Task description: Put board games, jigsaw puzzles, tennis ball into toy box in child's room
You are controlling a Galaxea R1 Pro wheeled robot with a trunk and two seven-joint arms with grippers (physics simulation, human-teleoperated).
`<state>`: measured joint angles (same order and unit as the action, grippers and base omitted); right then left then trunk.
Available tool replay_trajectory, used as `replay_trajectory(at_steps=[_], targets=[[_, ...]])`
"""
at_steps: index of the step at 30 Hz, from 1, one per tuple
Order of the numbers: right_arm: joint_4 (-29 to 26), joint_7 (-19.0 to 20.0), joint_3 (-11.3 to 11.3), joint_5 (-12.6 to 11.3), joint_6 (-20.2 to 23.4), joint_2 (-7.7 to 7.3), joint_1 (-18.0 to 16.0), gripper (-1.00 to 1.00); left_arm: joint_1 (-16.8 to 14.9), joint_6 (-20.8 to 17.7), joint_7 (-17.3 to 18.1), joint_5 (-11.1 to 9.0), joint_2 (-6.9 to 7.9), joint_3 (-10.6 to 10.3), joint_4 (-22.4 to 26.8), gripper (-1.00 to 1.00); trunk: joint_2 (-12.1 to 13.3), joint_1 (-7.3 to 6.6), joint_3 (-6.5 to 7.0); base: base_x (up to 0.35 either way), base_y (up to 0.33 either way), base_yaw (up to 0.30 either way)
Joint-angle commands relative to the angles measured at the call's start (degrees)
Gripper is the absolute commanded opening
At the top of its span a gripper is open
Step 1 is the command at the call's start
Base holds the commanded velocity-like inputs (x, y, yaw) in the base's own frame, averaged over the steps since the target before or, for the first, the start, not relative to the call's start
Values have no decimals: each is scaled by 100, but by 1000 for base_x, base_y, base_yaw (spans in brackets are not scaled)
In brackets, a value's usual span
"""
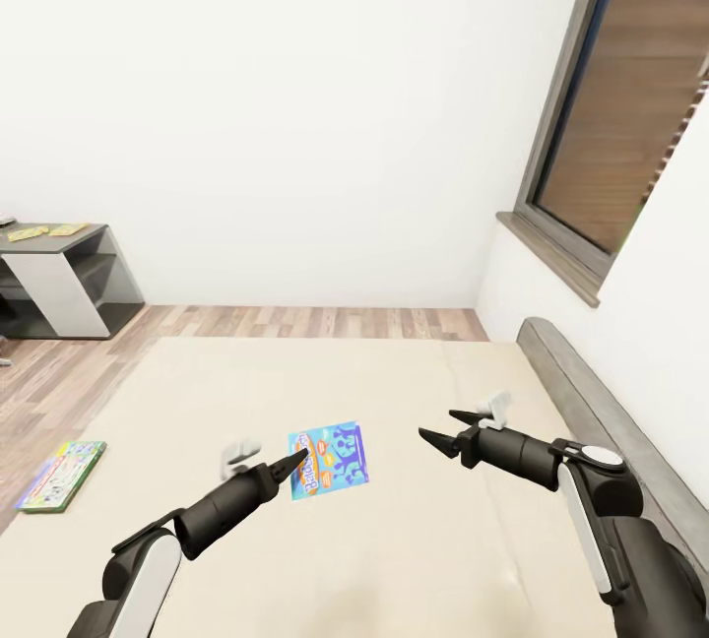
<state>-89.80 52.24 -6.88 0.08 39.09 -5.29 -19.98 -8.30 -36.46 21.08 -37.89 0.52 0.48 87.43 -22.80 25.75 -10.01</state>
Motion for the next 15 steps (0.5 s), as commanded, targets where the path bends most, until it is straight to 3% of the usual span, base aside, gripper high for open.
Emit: replay_trajectory(at_steps=[1,15], targets=[[-5,25,-6,1,41,1,-6,100,-5,-46,2,-57,1,5,2,-100,-12,3,-12,0,266,0],[-9,24,-6,1,37,1,-6,100,-11,-46,2,-52,1,-2,1,-100,-12,3,-12,0,266,0]])
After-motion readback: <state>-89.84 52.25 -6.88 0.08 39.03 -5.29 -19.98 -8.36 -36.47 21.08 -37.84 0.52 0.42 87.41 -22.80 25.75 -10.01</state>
